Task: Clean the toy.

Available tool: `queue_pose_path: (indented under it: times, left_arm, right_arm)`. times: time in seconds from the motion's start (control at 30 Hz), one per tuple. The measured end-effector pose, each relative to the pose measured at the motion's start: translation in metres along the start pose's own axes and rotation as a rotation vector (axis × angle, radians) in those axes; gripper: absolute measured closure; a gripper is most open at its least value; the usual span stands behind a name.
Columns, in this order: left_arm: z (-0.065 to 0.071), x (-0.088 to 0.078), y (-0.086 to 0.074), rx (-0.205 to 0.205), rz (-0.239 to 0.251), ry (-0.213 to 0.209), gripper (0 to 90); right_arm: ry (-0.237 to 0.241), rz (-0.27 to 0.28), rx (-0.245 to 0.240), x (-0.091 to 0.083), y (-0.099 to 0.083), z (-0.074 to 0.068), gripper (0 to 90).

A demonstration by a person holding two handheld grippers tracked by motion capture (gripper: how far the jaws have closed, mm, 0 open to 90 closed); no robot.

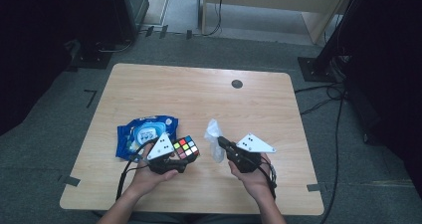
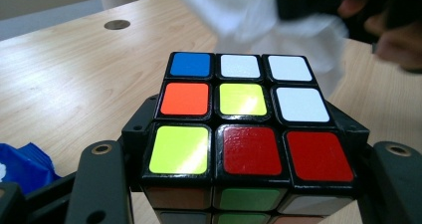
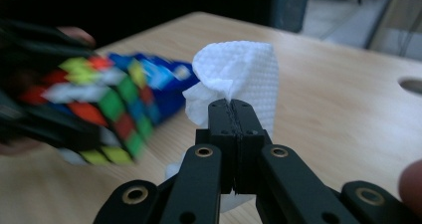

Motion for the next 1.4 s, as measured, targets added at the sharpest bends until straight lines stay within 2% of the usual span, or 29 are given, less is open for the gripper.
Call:
queue_pose_path:
  times: [0.1,0.2,0.27,0.4,0.47,0.5,0.57,0.63,0.73,0.8,0.83,0.9,1.0,1.13,1.17,1.27,1.4]
  left_arm:
    - [0.005,0.003,-0.001,0.019,-0.011,0.003,34.2]
    - [0.01,0.007,-0.002,0.055,-0.032,0.018,34.2]
    - [0.014,0.008,-0.002,0.071,-0.036,0.019,34.2]
    - [0.017,0.007,0.0,0.087,-0.031,0.024,34.2]
    - [0.017,0.007,-0.001,0.101,-0.035,0.042,34.3]
    - [0.016,0.006,-0.002,0.097,-0.034,0.034,34.3]
    - [0.016,0.005,-0.001,0.098,-0.025,0.029,34.3]
    - [0.017,0.004,0.0,0.1,-0.018,0.031,34.3]
    - [0.017,0.005,-0.001,0.095,-0.021,0.028,34.3]
    - [0.015,0.004,0.0,0.082,-0.011,0.027,34.3]
    - [0.014,0.004,0.001,0.071,-0.009,0.03,34.3]
    - [0.011,0.004,0.0,0.074,-0.026,0.053,34.3]
    - [0.01,0.007,-0.002,0.07,-0.045,0.06,34.3]
    - [0.015,0.007,-0.001,0.086,-0.044,0.063,34.3]
    - [0.015,0.008,-0.002,0.095,-0.047,0.07,34.3]
    - [0.015,0.006,-0.002,0.091,-0.039,0.054,34.3]
    - [0.017,0.007,-0.001,0.102,-0.036,0.05,34.3]
  right_arm:
    - [0.06,0.046,-0.028,-0.006,0.017,-0.021,90.0]
    - [0.137,0.056,-0.056,-0.007,0.028,-0.045,90.0]
    - [0.166,0.022,-0.068,-0.001,0.027,-0.057,90.0]
    - [0.214,-0.085,-0.092,0.022,0.011,-0.077,90.0]
    - [0.215,-0.101,-0.085,0.029,0.005,-0.078,90.0]
    - [0.219,-0.103,-0.076,0.03,0.005,-0.077,89.9]
    - [0.19,-0.095,-0.076,0.029,0.006,-0.071,89.9]
    - [0.167,-0.076,-0.051,0.027,0.008,-0.062,89.9]
    - [0.116,-0.061,-0.027,0.023,0.009,-0.048,89.9]
    - [0.046,-0.065,-0.015,0.021,0.007,-0.036,89.9]
    - [0.032,-0.067,-0.009,0.02,0.007,-0.033,89.9]
    - [0.042,-0.042,0.022,0.016,0.007,-0.03,89.9]
    - [0.09,-0.026,-0.022,0.014,0.012,-0.043,89.9]
    - [0.167,-0.071,-0.059,0.027,0.005,-0.067,89.8]
    - [0.171,-0.075,-0.066,0.03,0.003,-0.07,89.8]
    - [0.177,-0.064,-0.046,0.032,0.003,-0.066,89.8]
    - [0.118,-0.048,-0.024,0.027,0.004,-0.051,89.9]
Point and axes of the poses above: each handheld gripper's, and its own axes: x roughly forward along the jaws, y roughly out of its top, z roughly to its right, the point moved 4 cm from there along x, roughly forward along the jaws, and after that the axes turned 4 degrees about y, right-handed, at the moved point
